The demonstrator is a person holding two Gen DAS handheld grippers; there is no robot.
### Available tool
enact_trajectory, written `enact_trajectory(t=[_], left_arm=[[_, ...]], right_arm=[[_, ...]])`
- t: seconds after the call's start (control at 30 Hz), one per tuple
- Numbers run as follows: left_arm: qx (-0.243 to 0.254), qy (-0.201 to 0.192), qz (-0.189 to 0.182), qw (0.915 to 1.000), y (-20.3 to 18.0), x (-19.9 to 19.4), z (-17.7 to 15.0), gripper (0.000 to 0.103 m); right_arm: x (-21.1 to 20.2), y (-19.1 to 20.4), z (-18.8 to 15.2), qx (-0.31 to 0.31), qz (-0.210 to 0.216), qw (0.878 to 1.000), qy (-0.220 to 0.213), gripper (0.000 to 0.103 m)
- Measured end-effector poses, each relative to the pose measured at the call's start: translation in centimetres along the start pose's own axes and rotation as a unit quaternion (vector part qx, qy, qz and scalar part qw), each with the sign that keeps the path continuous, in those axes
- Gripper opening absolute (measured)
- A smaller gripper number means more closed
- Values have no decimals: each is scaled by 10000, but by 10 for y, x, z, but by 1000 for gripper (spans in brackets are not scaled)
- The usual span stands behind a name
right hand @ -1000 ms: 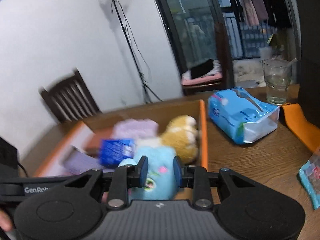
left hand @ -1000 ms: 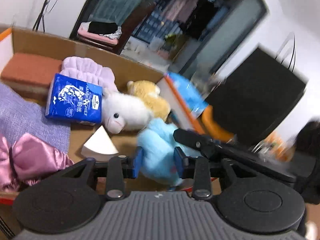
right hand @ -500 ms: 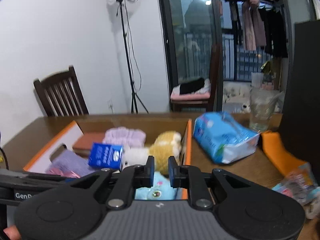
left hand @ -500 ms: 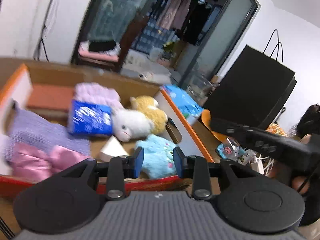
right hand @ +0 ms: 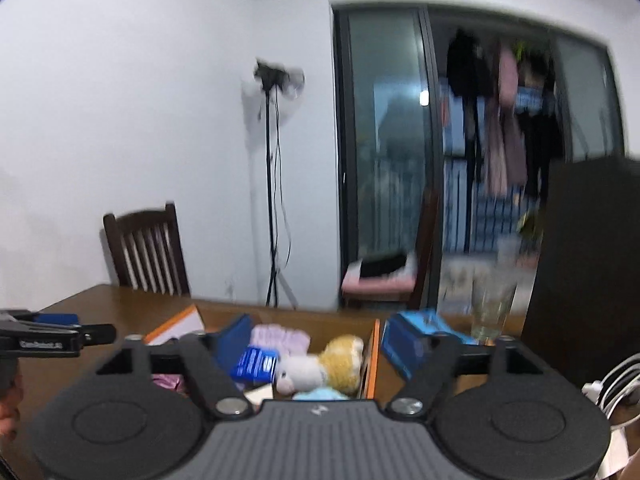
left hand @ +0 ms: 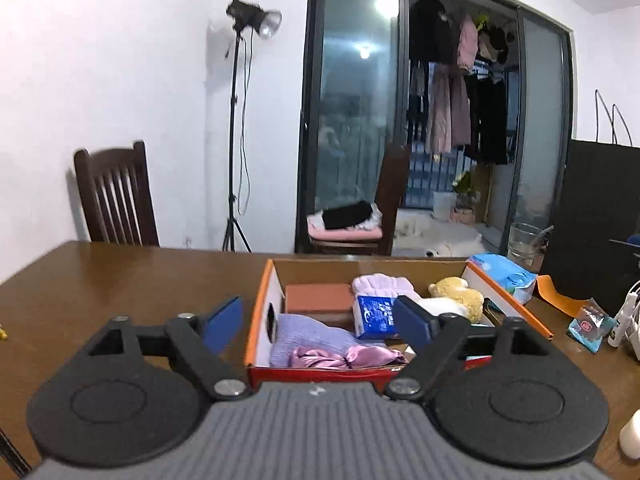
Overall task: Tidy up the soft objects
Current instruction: 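Open the left gripper over the box and withdraw both grippers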
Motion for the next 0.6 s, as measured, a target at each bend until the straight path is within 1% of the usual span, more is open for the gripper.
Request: enact_trajectory(t=[0.07,0.23,0.4,0.5,0.6], left_arm=[[-69,-74,0,9999,4,-10,0,88],[-81,-262,-15,9996,9,-33,2,90],[-125,-386,-15,9992,14,-59,-2,92],[-179,-434,-79,9989,18,-84,-11,96],[-282,-441,-228,9984,22,-114,-31,98]], right_arm=[[-4,10,-2,-74,19,10000,-58,80],[-13,24,-4,-15,41,10000,-70,80],[-36,31,-4,81,40,9999,-138,81],[-59,37,-10,153,39,9997,-161,81],[-88,46,-24,152,178,9996,-130,81]])
Point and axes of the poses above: each gripper's, at about its wrist camera, not at the fingertips, and x roughly the way its jaws point, y to its left, z to its top, the point moved 8 cm from there along x, roughly the way its jaws point, and after that the axes turned 9 degrees about z, right-handed, at the moved point
